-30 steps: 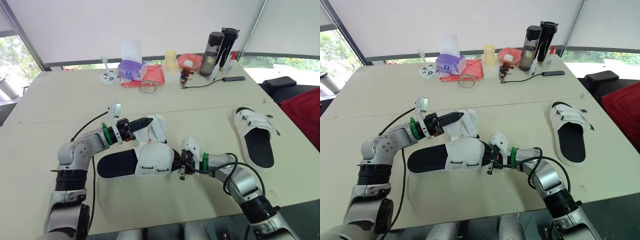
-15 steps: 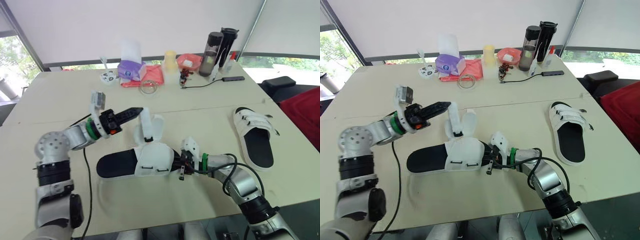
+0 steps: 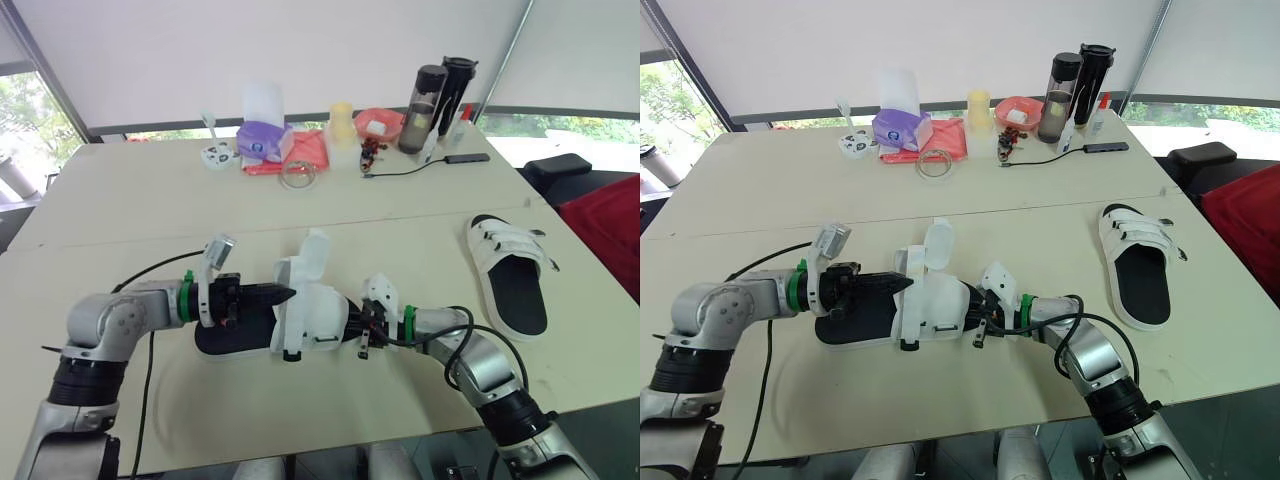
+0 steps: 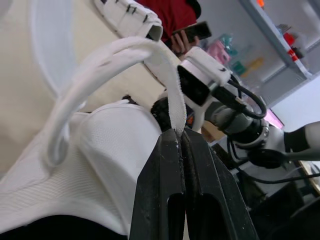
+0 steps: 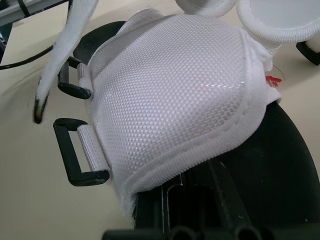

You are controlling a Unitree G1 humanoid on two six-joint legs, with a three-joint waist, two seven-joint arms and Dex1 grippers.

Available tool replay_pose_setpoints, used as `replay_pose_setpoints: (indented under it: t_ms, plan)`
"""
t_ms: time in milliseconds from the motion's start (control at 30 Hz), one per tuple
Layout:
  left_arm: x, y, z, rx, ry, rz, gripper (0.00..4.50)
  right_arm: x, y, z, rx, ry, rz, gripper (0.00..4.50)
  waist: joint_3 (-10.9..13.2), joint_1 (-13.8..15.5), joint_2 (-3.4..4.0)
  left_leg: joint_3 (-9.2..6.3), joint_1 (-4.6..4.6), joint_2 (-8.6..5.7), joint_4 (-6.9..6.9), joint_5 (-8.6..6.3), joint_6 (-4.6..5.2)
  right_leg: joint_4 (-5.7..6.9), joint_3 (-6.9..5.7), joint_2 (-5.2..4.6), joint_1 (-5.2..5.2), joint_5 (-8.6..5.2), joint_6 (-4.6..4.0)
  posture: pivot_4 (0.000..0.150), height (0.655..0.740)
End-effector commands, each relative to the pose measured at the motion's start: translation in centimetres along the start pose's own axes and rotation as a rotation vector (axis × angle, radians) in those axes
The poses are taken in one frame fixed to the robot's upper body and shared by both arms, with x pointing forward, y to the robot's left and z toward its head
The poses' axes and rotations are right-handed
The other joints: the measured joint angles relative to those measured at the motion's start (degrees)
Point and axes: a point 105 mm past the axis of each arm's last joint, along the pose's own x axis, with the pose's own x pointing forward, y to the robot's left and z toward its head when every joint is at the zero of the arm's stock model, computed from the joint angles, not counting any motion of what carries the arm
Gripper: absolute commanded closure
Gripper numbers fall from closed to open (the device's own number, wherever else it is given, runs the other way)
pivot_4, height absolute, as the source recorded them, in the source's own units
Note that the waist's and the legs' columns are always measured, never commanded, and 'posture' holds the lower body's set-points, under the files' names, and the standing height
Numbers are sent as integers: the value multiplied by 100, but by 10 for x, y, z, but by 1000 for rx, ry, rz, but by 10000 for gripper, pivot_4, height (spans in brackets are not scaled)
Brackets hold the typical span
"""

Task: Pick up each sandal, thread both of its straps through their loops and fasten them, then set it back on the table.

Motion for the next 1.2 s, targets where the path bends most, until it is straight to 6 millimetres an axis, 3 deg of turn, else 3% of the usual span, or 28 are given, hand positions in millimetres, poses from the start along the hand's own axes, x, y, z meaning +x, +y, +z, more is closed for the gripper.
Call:
replay_pose_setpoints:
  t_ms: [33, 100, 267, 567, 733, 900, 1200]
  plan:
    - [-10, -6, -2, 28, 8, -5, 31155, -7, -9, -31, 65, 111, -70, 45000, 0, 0, 0, 0, 0, 0, 0, 1, 1, 0, 0, 0, -1, 0, 0, 1500, 7400]
    - [-14, -10, -6, 44, 19, -1, 21230, -7, -9, -31, 65, 112, -71, 45000, 0, 3, 0, -1, -1, 0, 0, 1, 2, 0, 0, 0, -1, 0, 0, 1500, 7400]
    - [-22, -25, -14, 67, 19, 14, 21230, -6, -10, -31, 67, 110, -71, 45000, 0, 6, 0, -1, -2, 0, 0, -7, -11, -1, 1, -6, -1, 0, 0, 1500, 7400]
    - [-30, -47, -49, 181, 127, 89, 21230, -2, -6, -34, 75, 112, -46, 45000, -3, -6, 0, 0, -3, 2, -2, -9, -13, -7, 3, -20, -7, -1, -2, 1500, 7400]
    - [-20, -27, -58, 316, 113, 198, 21230, 1, -3, -34, 70, 119, -20, 45000, -11, 2, 5, 4, -5, 5, -4, -10, -13, -29, -2, -29, -14, -4, 1, 1500, 7400]
    - [-10, -18, -69, 381, 126, 201, 21230, 0, -4, -34, 64, 126, -12, 45000, -14, -10, 4, 15, -12, 20, -12, -10, -13, -68, -15, -28, -3, 10, -19, 1500, 7400]
    - [-9, -20, -84, 342, 177, 130, 21230, -4, -3, -35, 65, 134, -13, 45000, -26, 16, 9, 16, -11, 26, -27, -10, -12, -68, -25, -23, -21, 11, -19, 1500, 7400]
